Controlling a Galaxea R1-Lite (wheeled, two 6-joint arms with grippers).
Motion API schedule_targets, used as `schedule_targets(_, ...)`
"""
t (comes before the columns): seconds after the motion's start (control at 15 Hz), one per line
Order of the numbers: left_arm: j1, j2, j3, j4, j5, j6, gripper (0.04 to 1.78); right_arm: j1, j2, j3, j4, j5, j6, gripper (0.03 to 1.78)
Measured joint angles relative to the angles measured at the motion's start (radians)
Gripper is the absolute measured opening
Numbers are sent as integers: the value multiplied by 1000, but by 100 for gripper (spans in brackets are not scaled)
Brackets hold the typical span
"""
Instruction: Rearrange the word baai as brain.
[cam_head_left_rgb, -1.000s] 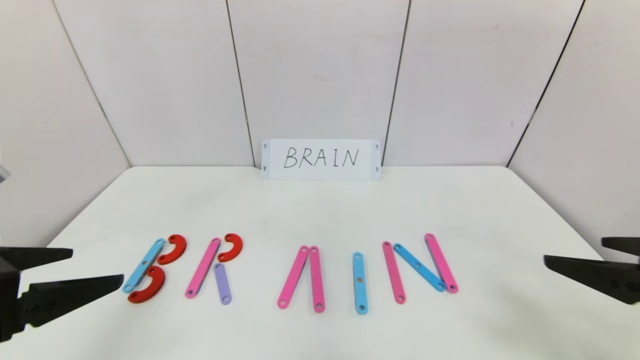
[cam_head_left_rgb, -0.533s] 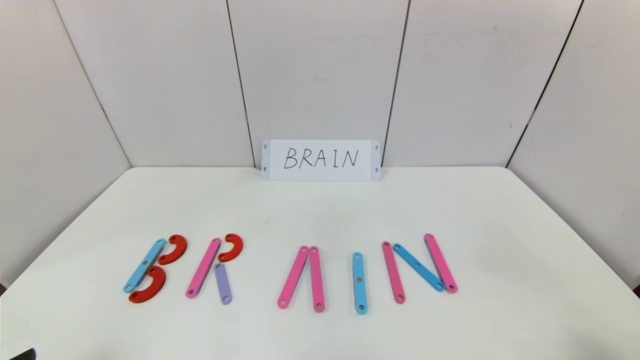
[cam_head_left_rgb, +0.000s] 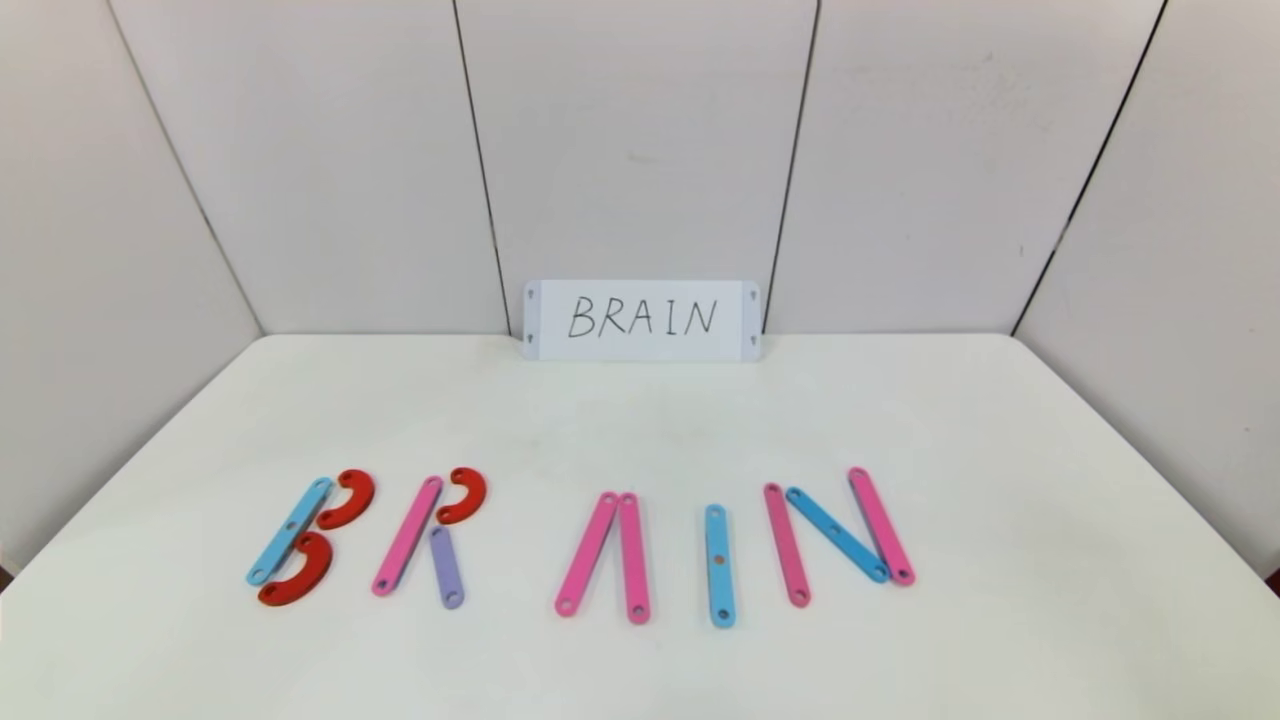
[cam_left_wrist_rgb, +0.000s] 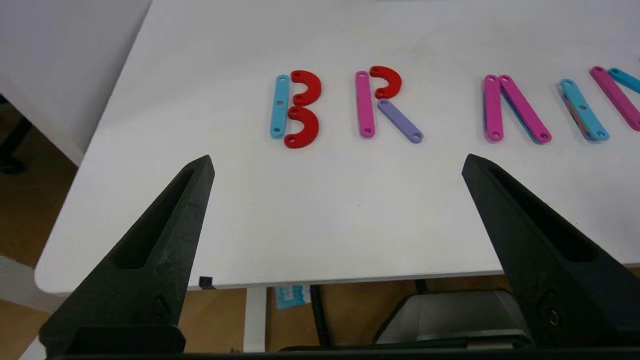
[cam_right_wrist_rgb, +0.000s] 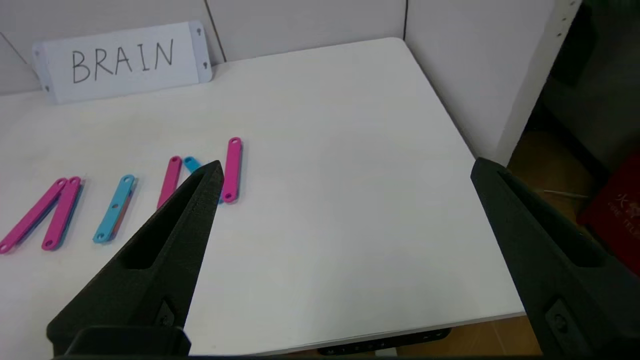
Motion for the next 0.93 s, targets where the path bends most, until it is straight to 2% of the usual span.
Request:
schedule_targets(0.27, 0, -132, 73, -37, 57, 4, 174, -36, -162, 94, -53, 24, -70, 173)
schedule_targets(0.4, 0, -181, 140, -127, 62, 6, 174, -38, -216, 195, -180, 33, -113, 173)
schedule_targets(0.53, 0, -210, 246, -269, 96, 20, 174, -39, -243, 319, -349, 38, -142, 173)
schedule_targets(0.73, 1, -227, 456, -509, 138, 86, 174, -40, -258, 507, -582, 49, -236, 173)
schedule_targets(0.87, 1, -229, 592, -625, 131, 115, 174, -39, -260, 595, -661, 69, -270, 173)
schedule_targets(0.93, 0, -229, 629, -655, 104, 118, 174, -39, -260, 614, -639, 73, -267, 173)
